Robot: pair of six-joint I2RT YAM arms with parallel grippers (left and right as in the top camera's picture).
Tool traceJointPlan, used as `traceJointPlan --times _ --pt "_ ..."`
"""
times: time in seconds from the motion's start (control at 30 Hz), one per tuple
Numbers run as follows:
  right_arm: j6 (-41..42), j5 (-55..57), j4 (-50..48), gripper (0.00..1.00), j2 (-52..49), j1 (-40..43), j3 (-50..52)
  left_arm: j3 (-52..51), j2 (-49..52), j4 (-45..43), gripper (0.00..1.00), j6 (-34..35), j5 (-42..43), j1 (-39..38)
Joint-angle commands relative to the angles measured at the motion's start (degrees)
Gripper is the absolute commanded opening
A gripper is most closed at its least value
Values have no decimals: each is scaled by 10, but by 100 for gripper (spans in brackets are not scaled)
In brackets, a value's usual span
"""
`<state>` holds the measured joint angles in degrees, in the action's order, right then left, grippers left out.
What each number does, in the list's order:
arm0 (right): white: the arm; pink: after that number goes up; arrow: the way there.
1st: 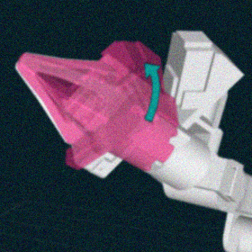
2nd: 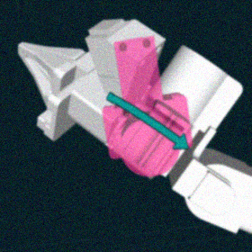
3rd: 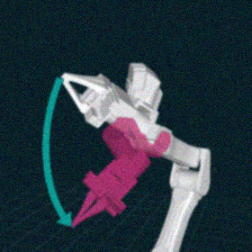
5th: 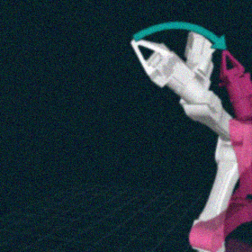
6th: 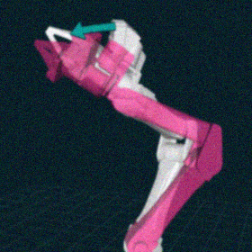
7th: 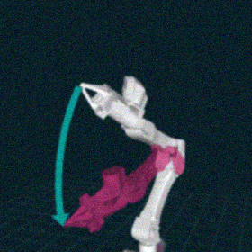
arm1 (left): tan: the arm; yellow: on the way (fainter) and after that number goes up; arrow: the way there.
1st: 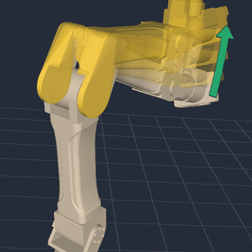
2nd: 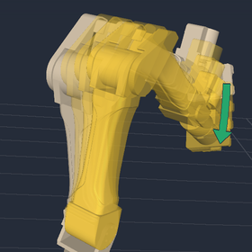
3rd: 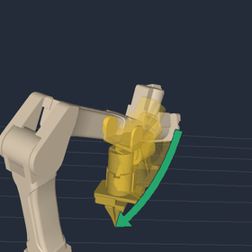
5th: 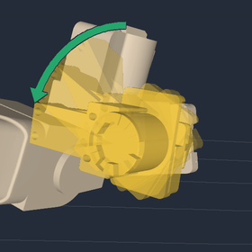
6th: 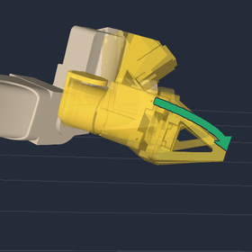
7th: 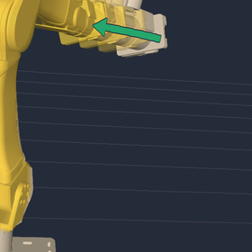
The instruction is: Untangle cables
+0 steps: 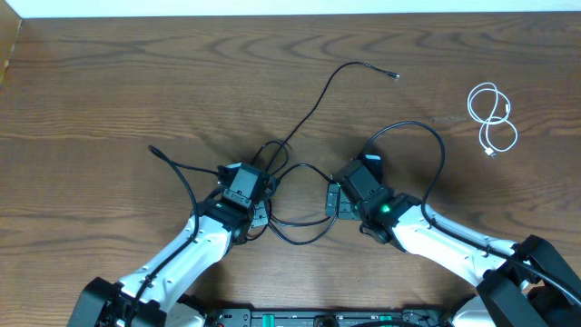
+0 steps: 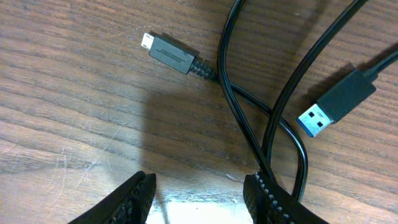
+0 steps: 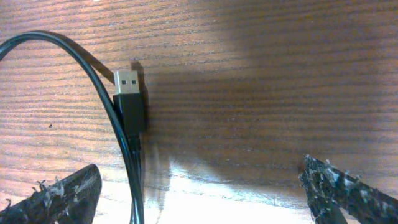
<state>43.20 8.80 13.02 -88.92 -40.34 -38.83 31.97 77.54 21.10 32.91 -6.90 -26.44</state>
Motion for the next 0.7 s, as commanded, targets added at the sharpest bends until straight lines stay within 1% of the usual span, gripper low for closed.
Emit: traceJointPlan --times 0.0,0.2,0.3,0.43,0.67 --pt "5 7 1 99 -6 2 -5 19 -19 29 52 -13 -16 5" --pt "5 7 0 99 -6 2 -5 36 -97 42 52 -10 -21 6" --pt "5 7 0 99 -6 2 -5 35 -115 42 52 25 3 6" --pt "5 7 0 99 -6 2 -5 26 -94 34 52 35 5 6" --pt "5 7 1 99 -6 2 -5 19 -10 -1 52 45 4 7"
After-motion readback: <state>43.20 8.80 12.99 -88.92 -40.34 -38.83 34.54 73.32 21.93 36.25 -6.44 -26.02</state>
